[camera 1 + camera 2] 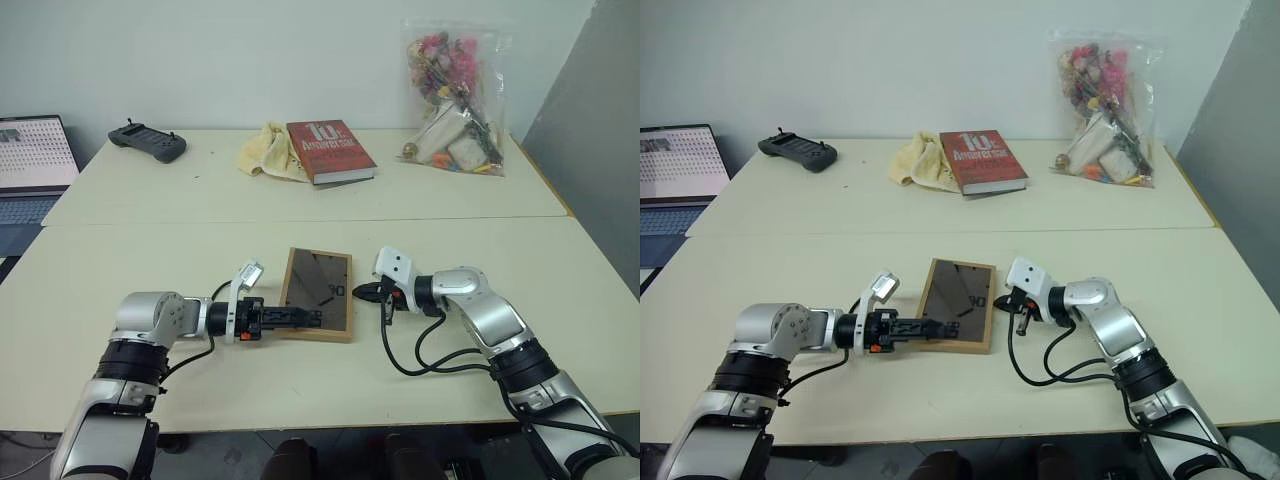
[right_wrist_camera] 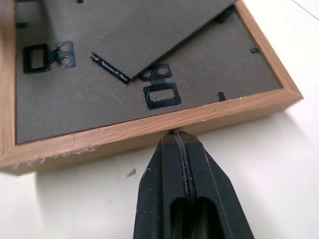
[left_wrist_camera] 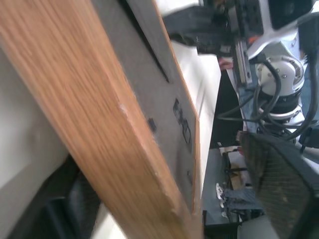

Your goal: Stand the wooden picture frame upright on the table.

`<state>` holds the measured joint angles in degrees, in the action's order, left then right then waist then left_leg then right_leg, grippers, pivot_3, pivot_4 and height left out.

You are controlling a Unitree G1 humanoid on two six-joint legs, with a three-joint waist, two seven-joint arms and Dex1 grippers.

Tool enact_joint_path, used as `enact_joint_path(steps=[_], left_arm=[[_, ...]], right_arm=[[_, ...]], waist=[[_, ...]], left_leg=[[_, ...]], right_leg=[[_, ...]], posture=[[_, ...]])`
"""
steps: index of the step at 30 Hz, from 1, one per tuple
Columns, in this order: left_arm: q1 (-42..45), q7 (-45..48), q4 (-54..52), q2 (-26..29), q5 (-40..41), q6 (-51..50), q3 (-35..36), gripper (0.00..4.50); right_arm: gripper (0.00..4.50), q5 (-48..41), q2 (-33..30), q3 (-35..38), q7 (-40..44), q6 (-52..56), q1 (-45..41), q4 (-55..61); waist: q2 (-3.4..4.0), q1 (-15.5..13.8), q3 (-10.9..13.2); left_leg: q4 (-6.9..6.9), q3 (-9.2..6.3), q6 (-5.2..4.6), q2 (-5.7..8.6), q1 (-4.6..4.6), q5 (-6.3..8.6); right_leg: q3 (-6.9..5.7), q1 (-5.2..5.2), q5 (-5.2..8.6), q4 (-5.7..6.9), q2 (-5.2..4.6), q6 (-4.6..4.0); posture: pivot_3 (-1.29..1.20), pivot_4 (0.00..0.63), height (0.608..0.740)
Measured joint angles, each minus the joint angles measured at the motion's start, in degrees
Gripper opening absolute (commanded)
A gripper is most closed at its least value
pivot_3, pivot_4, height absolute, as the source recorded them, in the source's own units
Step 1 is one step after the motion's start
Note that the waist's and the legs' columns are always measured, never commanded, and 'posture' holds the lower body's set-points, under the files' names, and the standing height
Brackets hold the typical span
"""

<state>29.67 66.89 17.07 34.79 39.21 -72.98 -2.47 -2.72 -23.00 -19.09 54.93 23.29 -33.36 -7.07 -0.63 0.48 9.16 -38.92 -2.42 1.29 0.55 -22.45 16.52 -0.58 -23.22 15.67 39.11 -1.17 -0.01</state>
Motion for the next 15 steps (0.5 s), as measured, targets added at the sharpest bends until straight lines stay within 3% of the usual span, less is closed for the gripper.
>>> enact_joint_path(steps=[7,11,15], left_arm=[[-0.7,-4.8,0.9,-2.7,-0.8,3.0,2.5,2.11],[1.2,-10.2,1.5,-7.2,1.1,3.2,8.2,1.48],[3.7,-15.4,-2.9,-8.2,1.7,3.2,11.0,1.28]], right_arm=[[0.00,-0.1,-0.1,0.0,-0.3,0.0,0.1,-0.1],[0.00,-0.1,-1.1,1.2,-0.8,-0.1,-0.2,-1.6],[0.18,-0.9,-3.8,4.2,-0.8,-0.8,-3.2,-2.2]], waist=[[-0.01,0.0,0.0],[-0.08,-0.3,0.0],[-0.08,0.1,0.1]], left_leg=[[0.01,0.00,0.00,-0.01,-0.01,0.00],[-0.03,-0.06,0.00,0.00,-0.10,0.00],[-0.01,-0.04,0.06,-0.01,-0.15,-0.03]], right_leg=[[-0.01,-0.01,0.00,0.01,0.00,0.00],[-0.07,-0.03,-0.01,-0.01,0.00,0.00],[-0.02,-0.11,-0.01,-0.02,0.00,0.00]], posture=[[0.00,0.150,0.740],[0.00,0.150,0.740],[0.00,0.150,0.740]])
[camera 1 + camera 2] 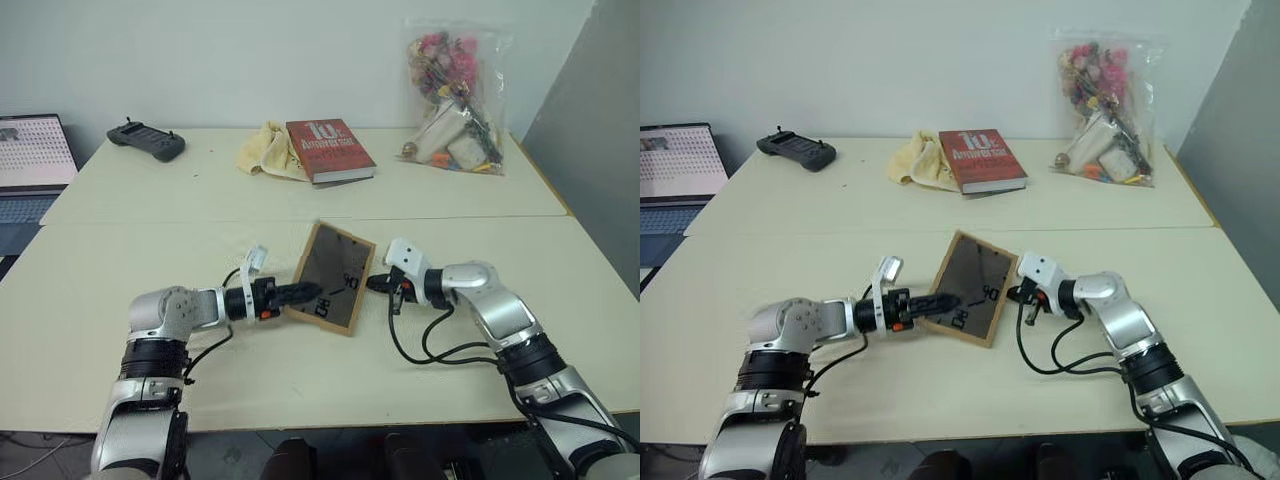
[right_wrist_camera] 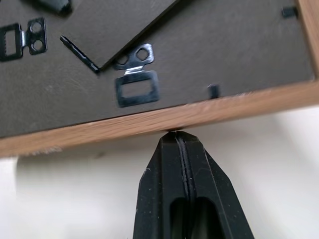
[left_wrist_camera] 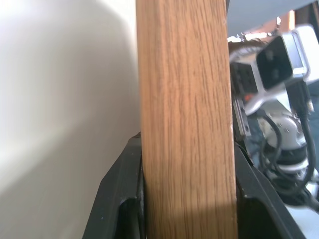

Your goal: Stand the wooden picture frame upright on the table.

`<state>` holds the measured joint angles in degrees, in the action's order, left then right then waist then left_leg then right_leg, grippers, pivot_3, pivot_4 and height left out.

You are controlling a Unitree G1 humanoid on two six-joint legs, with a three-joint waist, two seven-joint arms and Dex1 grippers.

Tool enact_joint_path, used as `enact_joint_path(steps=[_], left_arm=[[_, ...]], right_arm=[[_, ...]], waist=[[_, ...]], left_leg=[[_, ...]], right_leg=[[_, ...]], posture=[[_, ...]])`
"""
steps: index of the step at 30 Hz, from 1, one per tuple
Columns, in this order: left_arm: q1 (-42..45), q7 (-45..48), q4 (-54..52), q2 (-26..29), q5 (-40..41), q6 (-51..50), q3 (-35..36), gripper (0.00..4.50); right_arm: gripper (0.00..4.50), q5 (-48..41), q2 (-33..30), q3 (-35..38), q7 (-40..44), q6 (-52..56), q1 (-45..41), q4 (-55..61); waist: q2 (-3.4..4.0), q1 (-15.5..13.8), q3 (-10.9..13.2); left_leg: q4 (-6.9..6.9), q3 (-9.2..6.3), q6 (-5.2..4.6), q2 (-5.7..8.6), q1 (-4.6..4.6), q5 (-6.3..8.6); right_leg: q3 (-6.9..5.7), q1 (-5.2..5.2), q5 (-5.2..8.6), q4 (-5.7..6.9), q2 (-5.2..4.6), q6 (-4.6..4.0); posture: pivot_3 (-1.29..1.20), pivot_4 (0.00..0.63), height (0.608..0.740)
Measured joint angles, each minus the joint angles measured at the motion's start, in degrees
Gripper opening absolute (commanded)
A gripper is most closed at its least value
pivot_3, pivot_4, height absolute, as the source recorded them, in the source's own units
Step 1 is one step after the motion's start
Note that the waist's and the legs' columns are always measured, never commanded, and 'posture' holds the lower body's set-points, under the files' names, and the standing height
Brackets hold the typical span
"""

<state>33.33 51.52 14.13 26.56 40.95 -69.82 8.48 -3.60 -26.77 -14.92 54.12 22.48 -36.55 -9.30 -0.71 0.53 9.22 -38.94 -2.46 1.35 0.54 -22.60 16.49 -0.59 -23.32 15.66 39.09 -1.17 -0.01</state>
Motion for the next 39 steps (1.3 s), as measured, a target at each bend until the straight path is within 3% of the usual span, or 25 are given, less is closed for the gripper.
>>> enact_joint_path(steps=[7,13,18,23,28,39], left_arm=[[4.9,-8.5,-6.7,-4.3,2.1,3.0,6.6,1.28],[7.6,-14.7,-8.9,-7.2,5.7,3.8,10.7,1.28],[7.2,-17.0,-10.4,-6.7,6.1,3.7,11.1,1.28],[7.0,-18.5,-11.7,-6.6,6.2,3.7,11.1,1.28],[5.4,-18.5,-14.0,-6.5,7.8,3.6,11.5,1.28],[2.8,-22.9,-16.3,-7.6,13.3,-1.1,12.0,1.28]], right_arm=[[1.60,-6.8,-3.7,9.9,1.9,6.0,-13.8,-2.1],[3.03,-14.0,4.2,11.9,0.8,15.5,-18.4,-3.3],[4.10,-15.6,8.5,12.0,-0.8,16.7,-21.7,-6.6],[4.10,-15.4,12.8,11.3,-1.2,13.3,-24.9,-9.7],[4.10,-17.1,12.3,11.4,1.0,14.7,-24.6,-7.6],[4.10,-26.0,-0.5,12.0,9.5,23.8,-13.7,7.9]], waist=[[-0.06,0.0,0.1],[-0.07,0.9,0.1],[-0.07,1.0,0.1],[-0.07,1.0,0.1],[-0.07,0.9,0.1],[-0.09,1.0,0.1]], left_leg=[[0.01,0.01,0.18,-0.06,-0.17,-0.10],[0.01,0.09,0.19,-0.08,-0.24,-0.11],[0.02,0.09,0.19,-0.06,-0.24,-0.11],[0.03,0.10,0.20,-0.06,-0.24,-0.11],[0.03,0.09,0.21,-0.04,-0.27,-0.11],[0.03,0.06,0.13,-0.05,-0.25,-0.07]], right_leg=[[-0.03,-0.18,-0.01,-0.01,0.04,-0.01],[-0.01,-0.20,-0.01,-0.04,0.00,-0.01],[-0.02,-0.23,-0.01,-0.03,-0.01,-0.01],[-0.01,-0.24,-0.01,-0.03,-0.01,-0.01],[-0.02,-0.24,-0.01,-0.05,-0.03,-0.01],[-0.03,-0.22,-0.01,-0.03,-0.03,-0.01]], posture=[[0.00,0.150,0.740],[0.00,0.150,0.740],[0.00,0.150,0.740],[0.00,0.150,0.740],[0.00,0.150,0.740],[0.00,0.150,0.740]])
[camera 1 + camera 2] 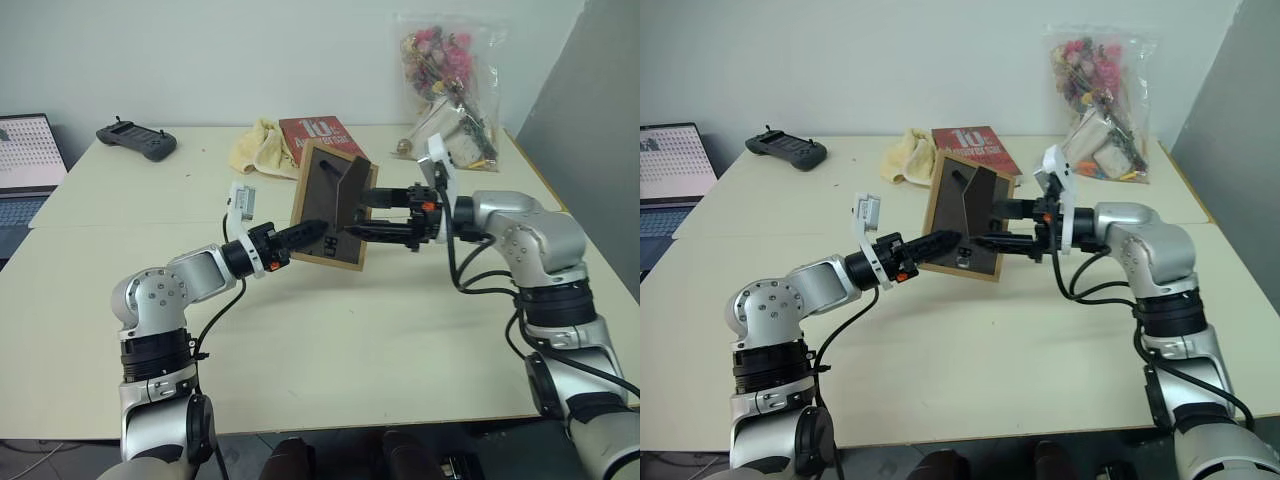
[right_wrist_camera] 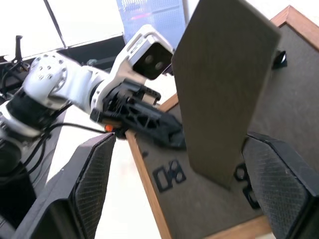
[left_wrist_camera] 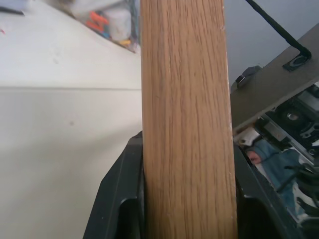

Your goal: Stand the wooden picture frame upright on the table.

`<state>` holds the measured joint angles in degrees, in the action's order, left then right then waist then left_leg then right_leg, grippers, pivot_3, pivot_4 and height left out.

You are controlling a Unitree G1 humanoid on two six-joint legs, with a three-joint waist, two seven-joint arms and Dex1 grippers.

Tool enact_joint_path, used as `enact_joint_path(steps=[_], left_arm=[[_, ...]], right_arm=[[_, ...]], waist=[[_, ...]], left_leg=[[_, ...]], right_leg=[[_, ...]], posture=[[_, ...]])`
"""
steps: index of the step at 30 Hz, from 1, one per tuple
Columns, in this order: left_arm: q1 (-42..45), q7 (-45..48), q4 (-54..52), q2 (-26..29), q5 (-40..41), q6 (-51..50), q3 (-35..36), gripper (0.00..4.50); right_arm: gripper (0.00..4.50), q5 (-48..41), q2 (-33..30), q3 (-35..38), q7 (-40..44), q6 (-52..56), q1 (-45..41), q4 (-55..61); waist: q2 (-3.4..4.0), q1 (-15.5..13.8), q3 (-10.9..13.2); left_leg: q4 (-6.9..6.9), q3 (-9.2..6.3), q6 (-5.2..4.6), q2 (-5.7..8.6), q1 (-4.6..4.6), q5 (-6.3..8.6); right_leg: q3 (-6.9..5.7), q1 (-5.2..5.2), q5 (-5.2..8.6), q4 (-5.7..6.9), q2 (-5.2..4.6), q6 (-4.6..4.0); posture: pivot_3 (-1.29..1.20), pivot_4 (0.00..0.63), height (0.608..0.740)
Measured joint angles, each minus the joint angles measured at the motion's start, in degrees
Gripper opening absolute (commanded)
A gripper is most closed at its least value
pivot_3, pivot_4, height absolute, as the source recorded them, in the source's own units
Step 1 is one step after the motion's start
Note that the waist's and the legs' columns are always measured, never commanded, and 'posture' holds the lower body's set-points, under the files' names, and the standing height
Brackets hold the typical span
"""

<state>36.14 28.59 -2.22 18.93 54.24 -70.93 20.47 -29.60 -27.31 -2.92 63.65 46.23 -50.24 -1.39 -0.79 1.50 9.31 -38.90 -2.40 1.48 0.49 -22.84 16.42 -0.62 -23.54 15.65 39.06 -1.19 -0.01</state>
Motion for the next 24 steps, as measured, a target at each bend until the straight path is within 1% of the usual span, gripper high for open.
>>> enact_joint_path(steps=[4,7,9,11,12,14,15,17,19,20,21,22,23,24], left_arm=[[0.1,-2.2,-0.1,-0.1,1.9,-1.1,0.4,1.28],[0.6,-4.9,0.8,-0.6,4.7,-3.9,1.8,1.28],[1.3,-8.1,3.0,-1.1,8.4,-7.8,4.5,1.28],[2.6,-12.7,6.9,-1.3,12.8,-12.2,8.2,1.28],[3.1,-14.0,8.1,-1.3,14.3,-13.6,9.2,1.28],[4.7,-18.2,11.4,-1.3,19.4,-16.8,11.5,1.28],[5.2,-22.0,13.5,-1.2,24.3,-17.5,12.0,1.28],[5.4,-26.5,15.6,-1.1,30.8,-17.4,12.0,1.28],[4.6,-33.1,16.8,-0.1,40.3,-14.7,9.9,1.28],[3.5,-37.4,16.6,1.0,46.9,-12.0,7.5,1.28],[2.6,-40.3,16.1,1.2,51.1,-10.1,6.2,1.28],[1.6,-42.4,15.0,1.0,53.8,-8.6,5.4,1.28],[1.0,-43.5,14.4,0.8,54.8,-7.8,5.0,1.28],[-0.4,-45.4,13.0,-0.1,55.9,-6.4,4.6,1.28]], right_arm=[[4.10,0.5,-1.2,0.5,-2.4,-0.9,1.3,0.7],[4.10,4.0,-3.3,0.5,-4.5,-6.0,3.5,-0.4],[4.10,9.6,-6.5,0.6,-6.2,-15.7,6.1,-2.4],[4.10,17.0,-8.6,0.4,-8.8,-31.0,9.5,-5.0],[4.10,19.7,-9.1,-0.1,-10.0,-36.7,10.4,-6.1],[4.10,29.5,-10.4,-2.6,-16.2,-55.6,11.8,-11.5],[4.10,37.6,-11.2,-5.0,-23.0,-67.8,11.7,-15.3],[4.10,46.1,-11.6,-7.6,-30.1,-79.4,11.2,-19.1],[4.10,54.8,-10.9,-10.4,-38.7,-88.3,9.8,-23.1],[4.10,60.1,-10.0,-12.1,-44.5,-91.7,7.9,-25.8],[4.10,63.7,-9.3,-13.1,-48.7,-93.5,6.2,-27.8],[4.10,67.1,-8.5,-14.0,-53.0,-94.6,4.3,-29.6],[4.10,69.0,-7.9,-14.4,-55.6,-95.2,3.2,-30.6],[4.10,72.4,-7.2,-15.4,-60.7,-96.1,0.8,-32.1]], waist=[[0.00,0.1,0.0],[-0.01,0.0,0.0],[-0.03,-0.5,0.0],[-0.09,-0.6,0.0],[-0.10,-0.5,0.0],[-0.12,-0.5,0.1],[-0.12,-0.4,0.0],[-0.13,-0.1,0.1],[-0.14,0.3,0.1],[-0.15,0.5,0.1],[-0.14,0.5,0.1],[-0.14,0.5,0.1],[-0.15,0.4,0.1],[-0.15,0.2,0.1]], left_leg=[[0.02,-0.01,0.02,-0.02,0.02,-0.01],[0.00,0.03,0.03,-0.01,-0.01,-0.02],[-0.02,0.04,0.01,0.02,-0.01,-0.01],[-0.04,0.06,0.03,0.01,-0.01,-0.02],[-0.04,0.08,0.05,0.01,0.00,-0.03],[-0.05,0.14,0.07,0.00,0.02,-0.04],[-0.05,0.16,0.10,-0.02,0.05,-0.06],[-0.04,0.18,0.19,-0.06,0.06,-0.11],[-0.04,0.20,0.41,-0.08,0.08,-0.24],[-0.03,0.23,0.45,-0.11,0.14,-0.26],[-0.02,0.25,0.47,-0.11,0.20,-0.27],[-0.01,0.25,0.48,-0.12,0.20,-0.27],[-0.01,0.25,0.49,-0.11,0.20,-0.28],[-0.01,0.26,0.49,-0.09,0.19,-0.28]], right_leg=[[0.01,0.00,0.00,0.00,0.03,0.00],[0.02,0.00,0.00,-0.02,0.01,0.00],[0.00,0.04,0.01,-0.04,-0.02,0.02],[0.00,0.04,0.01,-0.02,-0.01,0.03],[0.00,0.04,0.01,-0.02,-0.01,0.03],[0.05,0.03,0.01,0.01,-0.01,0.04],[0.08,0.02,0.01,0.04,-0.02,0.04],[0.08,0.02,0.02,0.03,0.00,0.05],[0.13,0.00,0.01,0.05,0.02,0.04],[0.19,-0.01,0.01,0.07,0.05,0.03],[0.24,0.00,0.01,0.09,0.06,0.02],[0.23,0.00,0.01,0.09,0.06,0.02],[0.22,0.00,0.01,0.08,0.07,0.02],[0.22,0.00,0.01,0.05,0.06,0.02]], posture=[[0.00,0.150,0.740],[0.00,0.150,0.740],[0.00,0.150,0.740],[0.00,0.150,0.740],[0.00,0.150,0.740],[0.00,0.150,0.740],[0.00,0.150,0.740],[0.00,0.150,0.740],[0.00,0.150,0.740],[0.00,0.150,0.740],[0.00,0.150,0.740],[0.00,0.150,0.740],[0.00,0.150,0.740],[0.00,0.150,0.740]])
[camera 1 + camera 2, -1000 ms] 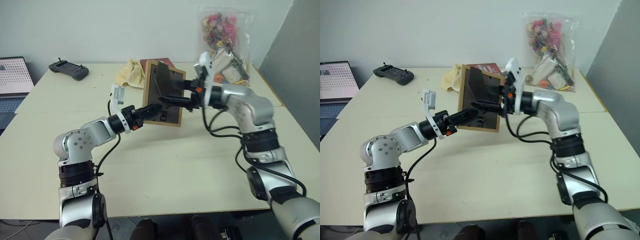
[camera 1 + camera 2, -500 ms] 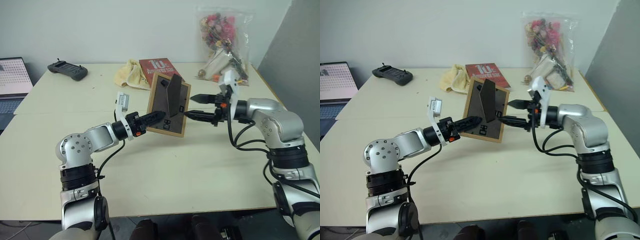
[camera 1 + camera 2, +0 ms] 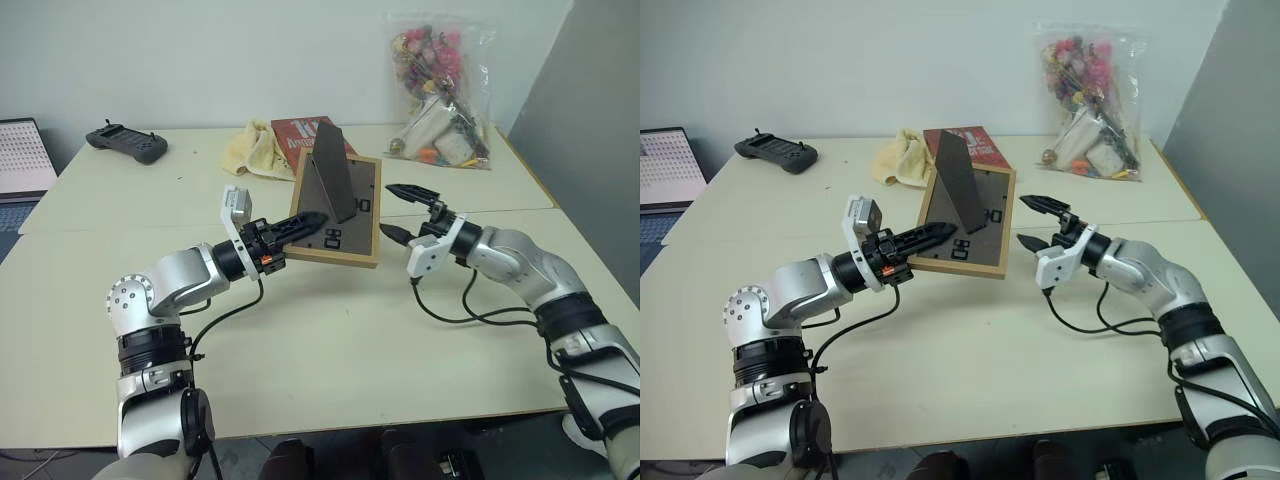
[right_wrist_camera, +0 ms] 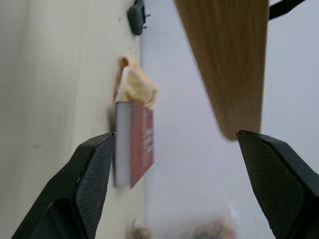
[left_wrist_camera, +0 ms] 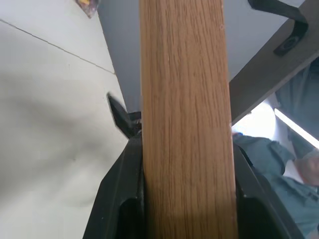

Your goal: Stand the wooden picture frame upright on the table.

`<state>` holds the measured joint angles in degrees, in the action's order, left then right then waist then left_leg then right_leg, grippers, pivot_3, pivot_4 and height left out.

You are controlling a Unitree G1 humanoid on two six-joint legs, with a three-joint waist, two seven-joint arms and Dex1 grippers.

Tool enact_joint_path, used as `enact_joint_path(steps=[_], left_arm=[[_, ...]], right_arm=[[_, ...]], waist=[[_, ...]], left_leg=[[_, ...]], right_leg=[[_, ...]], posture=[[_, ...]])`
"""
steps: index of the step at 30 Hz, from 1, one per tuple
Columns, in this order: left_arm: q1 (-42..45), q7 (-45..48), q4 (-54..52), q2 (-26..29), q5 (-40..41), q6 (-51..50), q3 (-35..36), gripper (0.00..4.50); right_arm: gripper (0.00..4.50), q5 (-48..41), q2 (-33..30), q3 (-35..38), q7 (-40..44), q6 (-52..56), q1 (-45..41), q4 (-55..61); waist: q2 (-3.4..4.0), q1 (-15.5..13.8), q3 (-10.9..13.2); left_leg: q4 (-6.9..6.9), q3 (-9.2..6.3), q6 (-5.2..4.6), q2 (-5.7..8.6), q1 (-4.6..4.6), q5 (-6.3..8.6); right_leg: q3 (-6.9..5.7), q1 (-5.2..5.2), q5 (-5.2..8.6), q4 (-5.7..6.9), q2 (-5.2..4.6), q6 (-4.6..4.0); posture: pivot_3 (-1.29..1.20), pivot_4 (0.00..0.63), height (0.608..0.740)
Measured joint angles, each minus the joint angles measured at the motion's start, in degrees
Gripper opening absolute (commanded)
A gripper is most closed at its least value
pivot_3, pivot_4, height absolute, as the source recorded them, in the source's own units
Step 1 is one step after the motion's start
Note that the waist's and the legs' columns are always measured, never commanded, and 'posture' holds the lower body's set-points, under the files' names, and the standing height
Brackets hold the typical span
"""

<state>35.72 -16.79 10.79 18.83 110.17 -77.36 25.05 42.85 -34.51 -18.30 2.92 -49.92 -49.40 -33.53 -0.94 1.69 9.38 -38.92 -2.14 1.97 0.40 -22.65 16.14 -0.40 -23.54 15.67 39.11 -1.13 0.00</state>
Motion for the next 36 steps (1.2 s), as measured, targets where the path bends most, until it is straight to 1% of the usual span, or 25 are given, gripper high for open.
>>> enact_joint_path(steps=[1,4,8,10,11,13,15,16,21,23,25,26,28,30,32,34,36], left_arm=[[-1.3,-1.1,-1.5,-0.9,0.1,1.2,0.0,1.28],[-3.3,-2.1,-4.4,-2.5,0.4,3.2,-0.2,1.28],[-4.1,-2.6,-6.2,-2.7,0.4,4.2,-0.6,1.28],[-4.5,-2.5,-6.4,-2.7,0.4,4.2,-0.7,1.28],[-5.0,-2.2,-6.6,-2.7,0.4,4.2,-1.0,1.28],[-6.0,-1.4,-7.3,-2.7,0.4,4.2,-1.3,1.28],[-6.7,-0.9,-8.3,-2.5,0.4,4.4,-2.0,1.28],[-6.7,-0.6,-8.4,-2.4,0.4,4.5,-2.2,1.28],[-6.8,1.5,-8.6,-1.3,0.5,4.8,-2.9,1.28],[-7.0,2.4,-8.5,-0.5,0.6,4.6,-3.6,1.28],[-7.3,4.0,-8.4,1.4,0.9,4.2,-4.7,1.98],[-7.4,5.1,-8.5,2.0,1.2,3.9,-4.9,2.09],[-7.5,7.3,-9.1,3.9,1.3,3.0,-6.0,2.53],[-8.1,8.9,-10.0,5.5,1.4,2.8,-6.8,2.87],[-8.0,10.3,-10.2,8.1,1.4,2.7,-7.2,3.34],[-7.6,11.7,-10.0,11.3,1.4,2.8,-6.6,3.69],[-7.7,13.5,-10.3,16.5,1.5,3.0,-5.8,4.16]], right_arm=[[4.10,2.2,0.7,-0.6,-3.9,-0.7,-1.8,-1.4],[4.10,5.8,2.3,-2.2,-10.6,-1.7,-4.3,-3.9],[4.10,8.4,3.1,-4.6,-15.9,-3.6,-5.8,-6.9],[4.10,9.1,3.0,-5.4,-17.2,-4.3,-6.2,-7.9],[3.83,9.8,3.0,-6.1,-18.0,-4.9,-6.5,-8.8],[3.63,10.2,3.0,-7.3,-18.3,-5.8,-7.3,-10.3],[3.06,10.6,3.0,-8.1,-19.1,-6.4,-8.2,-11.8],[2.89,10.9,3.0,-8.4,-19.4,-6.6,-8.6,-12.2],[1.54,12.5,2.4,-10.0,-21.6,-7.3,-11.0,-14.4],[1.42,13.2,2.2,-10.5,-22.4,-7.6,-11.3,-14.5],[1.42,13.6,1.8,-11.2,-23.3,-8.4,-11.8,-14.6],[1.40,13.9,1.8,-11.4,-23.4,-8.5,-12.0,-14.6],[1.28,14.3,1.3,-12.0,-23.8,-8.7,-12.1,-15.4],[1.28,14.3,0.9,-12.1,-24.0,-9.1,-12.1,-15.6],[1.28,13.9,0.5,-12.2,-23.5,-9.7,-12.1,-15.8],[1.28,11.8,-0.1,-12.1,-21.5,-10.8,-12.1,-16.9],[1.28,6.1,-0.4,-11.4,-16.2,-12.2,-11.8,-19.0]], waist=[[-0.02,0.0,0.0],[-0.08,-0.5,0.0],[-0.08,-1.2,0.0],[-0.08,-1.2,0.0],[-0.08,-1.2,0.0],[-0.08,-1.2,0.0],[-0.09,-1.2,0.0],[-0.08,-1.2,0.0],[-0.09,-1.2,0.0],[-0.09,-1.2,0.0],[-0.09,-1.2,0.0],[-0.09,-1.2,0.0],[-0.09,-1.1,0.0],[-0.09,-1.1,0.0],[-0.10,-1.1,0.0],[-0.11,-1.0,0.0],[-0.16,-0.7,0.1]], left_leg=[[-0.01,0.00,0.00,0.01,-0.01,0.00],[-0.02,-0.02,0.00,0.03,-0.03,0.00],[-0.02,0.00,0.00,0.07,-0.01,0.00],[-0.02,0.01,0.00,0.07,-0.01,0.00],[-0.02,0.01,0.00,0.07,-0.01,0.00],[-0.02,0.02,0.00,0.06,0.00,0.00],[-0.01,0.02,0.00,0.05,0.00,0.00],[-0.01,0.02,0.00,0.05,0.00,0.00],[-0.01,0.02,0.00,0.06,0.00,0.00],[-0.01,0.03,0.00,0.06,0.00,0.00],[0.00,0.01,0.00,0.05,0.00,0.00],[0.00,0.01,0.00,0.05,0.01,0.00],[0.01,0.01,0.00,0.06,0.00,0.00],[0.01,0.00,0.00,0.06,0.00,0.00],[0.01,-0.01,0.00,0.05,0.01,0.00],[0.02,-0.02,-0.01,0.05,0.00,0.00],[0.03,-0.03,-0.02,0.03,0.00,0.01]], right_leg=[[0.00,0.02,0.00,-0.03,0.00,0.00],[-0.07,0.07,0.00,-0.07,-0.02,0.00],[-0.05,0.13,-0.01,-0.08,-0.04,0.00],[-0.04,0.13,-0.01,-0.08,-0.04,0.00],[-0.04,0.13,-0.01,-0.08,-0.04,0.00],[-0.03,0.13,-0.01,-0.08,-0.04,0.00],[-0.04,0.13,-0.01,-0.07,-0.03,0.00],[-0.03,0.13,-0.01,-0.07,-0.03,0.00],[-0.05,0.14,-0.01,-0.08,-0.03,0.00],[-0.04,0.14,-0.01,-0.08,-0.03,0.00],[-0.04,0.14,-0.01,-0.08,-0.03,-0.01],[-0.05,0.14,-0.01,-0.07,-0.02,-0.01],[-0.04,0.14,-0.01,-0.08,-0.03,-0.01],[-0.04,0.14,-0.01,-0.08,-0.03,-0.01],[-0.04,0.14,-0.01,-0.07,-0.02,-0.01],[-0.05,0.14,0.00,-0.07,-0.02,-0.01],[-0.06,0.15,0.00,-0.09,-0.02,-0.01]], posture=[[0.00,0.150,0.740],[0.00,0.150,0.740],[0.00,0.150,0.740],[0.00,0.150,0.740],[0.00,0.150,0.740],[0.00,0.150,0.740],[0.00,0.150,0.740],[0.00,0.150,0.740],[0.00,0.150,0.740],[0.00,0.150,0.740],[0.00,0.150,0.740],[0.00,0.150,0.740],[0.00,0.150,0.740],[0.00,0.150,0.740],[0.00,0.150,0.740],[0.00,0.150,0.740],[0.00,0.150,0.740]])
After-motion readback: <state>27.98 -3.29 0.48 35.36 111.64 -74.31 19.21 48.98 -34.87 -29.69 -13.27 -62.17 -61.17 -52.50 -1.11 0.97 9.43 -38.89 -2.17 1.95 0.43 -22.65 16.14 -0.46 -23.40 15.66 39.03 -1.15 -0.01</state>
